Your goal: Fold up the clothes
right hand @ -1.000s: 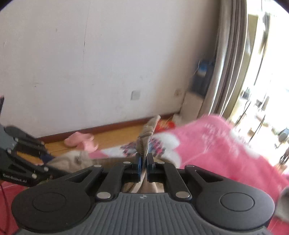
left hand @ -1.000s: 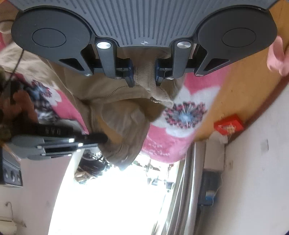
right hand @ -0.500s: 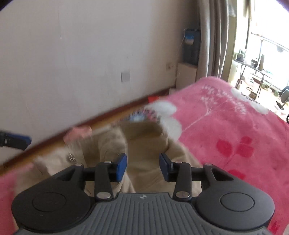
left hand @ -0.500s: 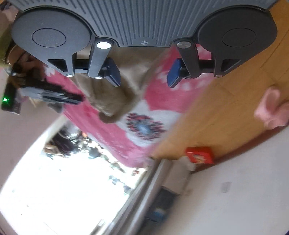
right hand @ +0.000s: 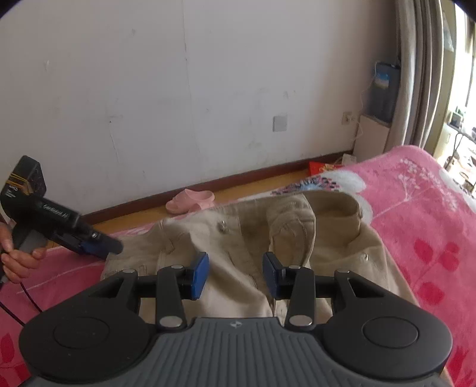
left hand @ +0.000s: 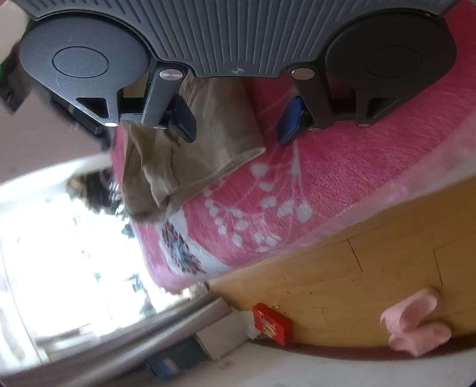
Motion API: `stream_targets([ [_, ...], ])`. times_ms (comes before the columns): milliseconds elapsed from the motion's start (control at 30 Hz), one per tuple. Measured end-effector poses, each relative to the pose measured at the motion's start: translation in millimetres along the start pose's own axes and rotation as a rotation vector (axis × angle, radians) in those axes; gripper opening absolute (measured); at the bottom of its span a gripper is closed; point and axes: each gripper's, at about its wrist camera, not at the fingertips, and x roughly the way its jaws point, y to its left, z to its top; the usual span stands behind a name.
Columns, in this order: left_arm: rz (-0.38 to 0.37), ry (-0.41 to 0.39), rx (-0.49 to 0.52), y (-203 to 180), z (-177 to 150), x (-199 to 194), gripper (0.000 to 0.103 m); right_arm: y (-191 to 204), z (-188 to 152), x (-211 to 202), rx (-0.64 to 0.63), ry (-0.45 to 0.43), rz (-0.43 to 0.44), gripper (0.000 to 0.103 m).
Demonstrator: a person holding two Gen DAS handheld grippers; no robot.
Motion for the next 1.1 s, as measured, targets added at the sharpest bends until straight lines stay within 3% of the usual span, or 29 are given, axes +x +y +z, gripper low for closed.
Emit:
stream_targets([
  [33, -0.002, -0.008, -0.011, 0, 1, 0, 0.033, 0, -1, 0, 0.005, 0.004, -0.004, 0.043],
  [67, -0.002, -0.016, -0.018, 0, 1, 1, 0.028, 0, -3, -1, 0.011, 0.007, -0.009, 0.043],
  [133, 0.039, -0.032, 0.036, -11, 1, 0, 0.009, -1, -5, -4, 0.029, 0.010, -0.029, 0.043],
  [233, 0.087, -0.129, 0.154, -44, -1, -19, 0.005, -7, -9, -8, 0.047, 0.009, -0.053, 0.043],
  [367, 0.121, -0.339, 0.348, -98, -7, -78, 0.005, -12, -9, -17, 0.042, -0.015, -0.066, 0.043],
  [467, 0.207, -0.384, 0.427, -108, -15, -94, 0.005, -14, -13, -19, 0.059, -0.025, -0.059, 0.043],
  [567, 0.355, -0.302, 0.399, -73, -15, -75, 0.005, -12, -20, -12, 0.063, -0.002, -0.061, 0.043],
  [667, 0.415, -0.204, 0.350, -35, -15, -49, 0.011, -7, -28, -4, 0.033, 0.025, -0.080, 0.043],
  [800, 0.381, -0.237, 0.313, -37, -10, -62, 0.026, -10, -33, -7, 0.020, 0.048, -0.094, 0.043],
  [967, 0.381, -0.345, 0.386, -63, -5, -80, 0.037, -36, -34, -16, 0.070, 0.054, -0.145, 0.043],
  [1100, 0.294, -0.313, 0.460, -86, 5, -52, 0.043, -67, -26, -18, 0.165, 0.041, -0.184, 0.043],
])
